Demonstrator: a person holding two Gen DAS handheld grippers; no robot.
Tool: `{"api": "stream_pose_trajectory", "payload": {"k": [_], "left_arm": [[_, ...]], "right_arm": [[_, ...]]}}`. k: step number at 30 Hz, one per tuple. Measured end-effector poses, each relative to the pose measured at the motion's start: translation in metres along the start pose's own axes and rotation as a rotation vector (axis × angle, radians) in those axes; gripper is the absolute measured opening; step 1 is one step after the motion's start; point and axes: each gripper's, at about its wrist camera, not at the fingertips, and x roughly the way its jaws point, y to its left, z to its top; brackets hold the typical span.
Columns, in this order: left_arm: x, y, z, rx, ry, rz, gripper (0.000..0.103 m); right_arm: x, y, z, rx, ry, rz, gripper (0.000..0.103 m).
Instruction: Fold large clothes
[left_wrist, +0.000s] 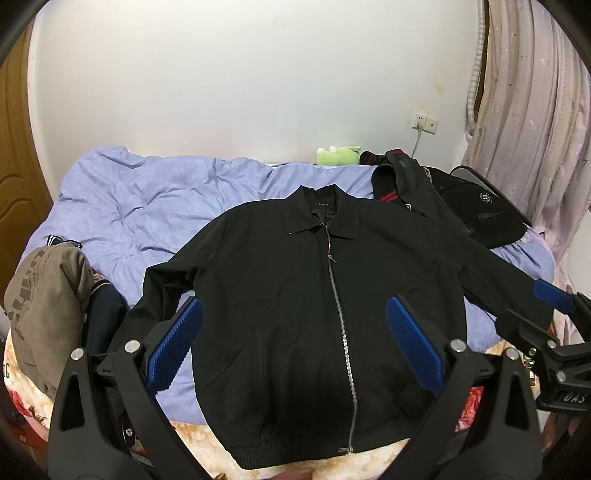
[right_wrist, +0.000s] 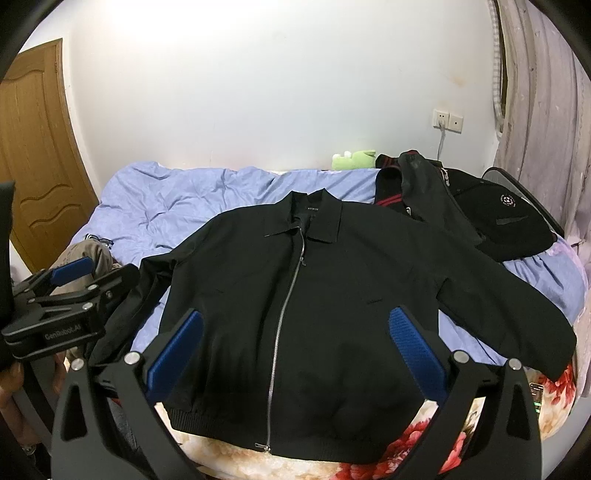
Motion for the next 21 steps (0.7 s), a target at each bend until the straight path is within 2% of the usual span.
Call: {"api": "stream_pose_trajectory", "payload": {"k": [21], "left_arm": [[0.0002,-0.0012,0.0079,-0.007,-0.003,0.004,0.097]], "right_arm": [[0.0008,-0.0049,0.0016,0.002,0.001,-0.002,0.099]]}}
